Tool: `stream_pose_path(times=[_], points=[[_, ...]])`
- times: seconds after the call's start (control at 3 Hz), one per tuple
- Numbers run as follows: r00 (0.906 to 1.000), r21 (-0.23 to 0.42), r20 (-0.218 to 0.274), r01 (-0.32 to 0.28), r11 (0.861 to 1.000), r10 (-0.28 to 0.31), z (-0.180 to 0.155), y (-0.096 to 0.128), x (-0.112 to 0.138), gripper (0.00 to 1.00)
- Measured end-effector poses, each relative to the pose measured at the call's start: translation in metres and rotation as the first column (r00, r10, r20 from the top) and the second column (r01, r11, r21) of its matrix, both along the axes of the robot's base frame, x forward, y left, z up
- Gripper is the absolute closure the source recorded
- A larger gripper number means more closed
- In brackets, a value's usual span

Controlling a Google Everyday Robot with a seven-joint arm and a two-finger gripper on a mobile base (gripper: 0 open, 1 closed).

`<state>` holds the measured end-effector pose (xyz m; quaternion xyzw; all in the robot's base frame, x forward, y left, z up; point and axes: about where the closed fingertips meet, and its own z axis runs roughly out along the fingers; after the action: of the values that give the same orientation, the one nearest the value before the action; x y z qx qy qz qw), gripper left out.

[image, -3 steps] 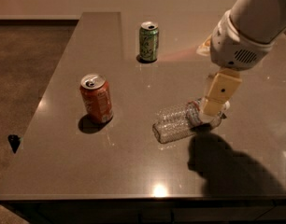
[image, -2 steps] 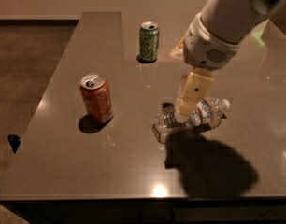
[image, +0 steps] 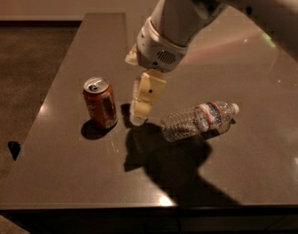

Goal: Move coke can near green can

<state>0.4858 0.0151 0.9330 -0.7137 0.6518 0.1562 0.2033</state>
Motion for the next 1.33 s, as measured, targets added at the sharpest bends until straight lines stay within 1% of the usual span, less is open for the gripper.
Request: stream_pose_path(times=[0.33, 0.67, 1.0, 1.33], points=[[0.9999, 0.031, -0.002, -0.011, 0.999, 0.011, -0.005, 0.026, 0.009, 0.00], [0.9997, 0.052, -0.022, -0.001, 0.999, 0.002, -0.007, 0.056, 0.012, 0.00], [0.9993, 0.060, -0.038, 0.006, 0.998, -0.004, -0.009, 0.069, 0.016, 0.00], [0.9988, 0.054, -0.048, 0.011, 0.998, -0.008, -0.010, 0.074, 0.022, 0.18]])
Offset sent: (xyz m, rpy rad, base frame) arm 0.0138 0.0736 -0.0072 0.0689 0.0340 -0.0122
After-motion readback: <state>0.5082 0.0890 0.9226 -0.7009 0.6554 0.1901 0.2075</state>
